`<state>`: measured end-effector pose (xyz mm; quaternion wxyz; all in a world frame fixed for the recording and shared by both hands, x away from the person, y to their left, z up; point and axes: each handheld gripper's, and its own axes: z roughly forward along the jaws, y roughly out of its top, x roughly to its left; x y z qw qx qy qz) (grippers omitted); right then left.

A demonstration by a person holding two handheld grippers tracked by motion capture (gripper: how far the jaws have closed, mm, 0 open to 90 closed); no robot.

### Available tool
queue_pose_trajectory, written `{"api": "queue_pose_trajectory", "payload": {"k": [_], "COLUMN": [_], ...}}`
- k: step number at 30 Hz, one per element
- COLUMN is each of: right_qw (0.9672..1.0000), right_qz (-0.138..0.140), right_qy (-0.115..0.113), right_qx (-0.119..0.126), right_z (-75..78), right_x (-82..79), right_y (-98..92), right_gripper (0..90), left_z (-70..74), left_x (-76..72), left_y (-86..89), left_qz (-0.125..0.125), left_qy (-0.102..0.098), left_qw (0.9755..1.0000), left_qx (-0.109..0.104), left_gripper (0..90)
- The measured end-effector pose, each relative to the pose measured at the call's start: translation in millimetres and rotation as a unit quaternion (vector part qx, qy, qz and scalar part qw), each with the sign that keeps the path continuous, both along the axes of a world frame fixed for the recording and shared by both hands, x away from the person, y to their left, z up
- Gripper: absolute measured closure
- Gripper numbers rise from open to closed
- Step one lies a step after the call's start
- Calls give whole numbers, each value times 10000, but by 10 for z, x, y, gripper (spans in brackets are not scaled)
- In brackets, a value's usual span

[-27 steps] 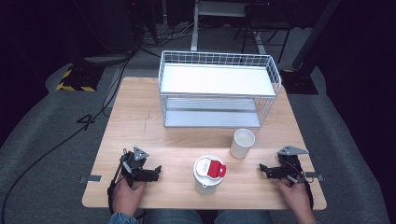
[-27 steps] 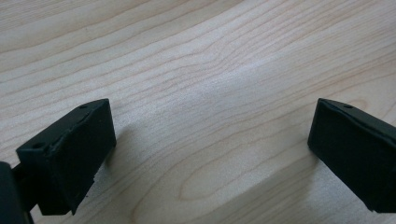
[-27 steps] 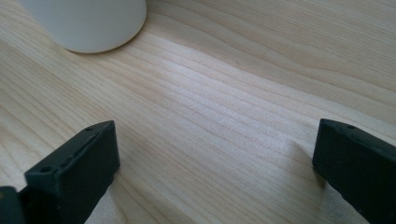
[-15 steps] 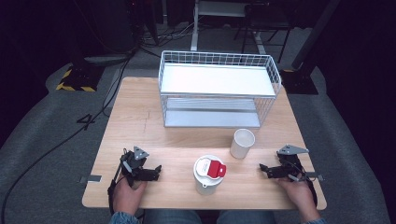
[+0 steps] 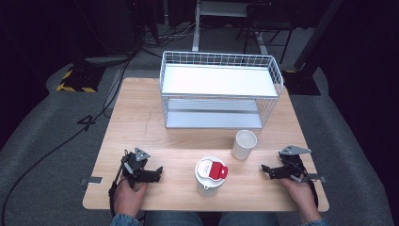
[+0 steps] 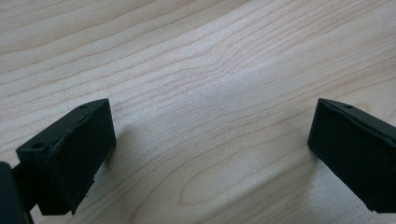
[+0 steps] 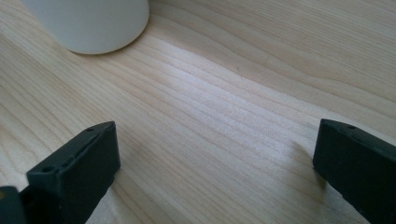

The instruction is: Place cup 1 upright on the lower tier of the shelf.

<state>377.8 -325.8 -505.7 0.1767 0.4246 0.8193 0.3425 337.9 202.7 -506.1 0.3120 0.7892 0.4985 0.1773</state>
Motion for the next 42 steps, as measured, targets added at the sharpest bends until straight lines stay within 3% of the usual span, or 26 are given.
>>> {"api": "queue_pose_trajectory", "payload": {"k": [5, 12, 19, 24, 32, 38, 42], "right_qw": [9999, 9990, 9971, 9953, 9916, 9903, 9892], "right_qz": [-39, -56, 42, 144, 436, 584, 590], "right_qy": [24, -273, -340, -555, -798, -769, -870], "right_qx": [113, 343, 677, 785, 925, 999, 1021], "right_z": [21, 178, 285, 377, 470, 471, 451], "right_x": [-5, -72, -123, -159, -179, -118, -70], "right_y": [-26, -65, -44, -14, 123, 255, 363], "right_gripper": [37, 46, 57, 57, 65, 67, 102], "left_z": [0, 0, 0, 0, -1, -1, -1], "left_x": [0, 0, 0, 0, -4, -16, -16], "left_y": [0, 0, 0, 0, -2, -9, -9], "left_qz": [3, 3, 2, 2, 29, 66, 68], "left_qy": [-3, -2, -1, -2, -7, 11, 9], "left_qw": [10000, 10000, 10000, 10000, 10000, 10000, 10000], "left_qx": [6, 5, -1, -2, 8, -9, -10], "left_gripper": [14, 13, 13, 13, 14, 14, 14]}}
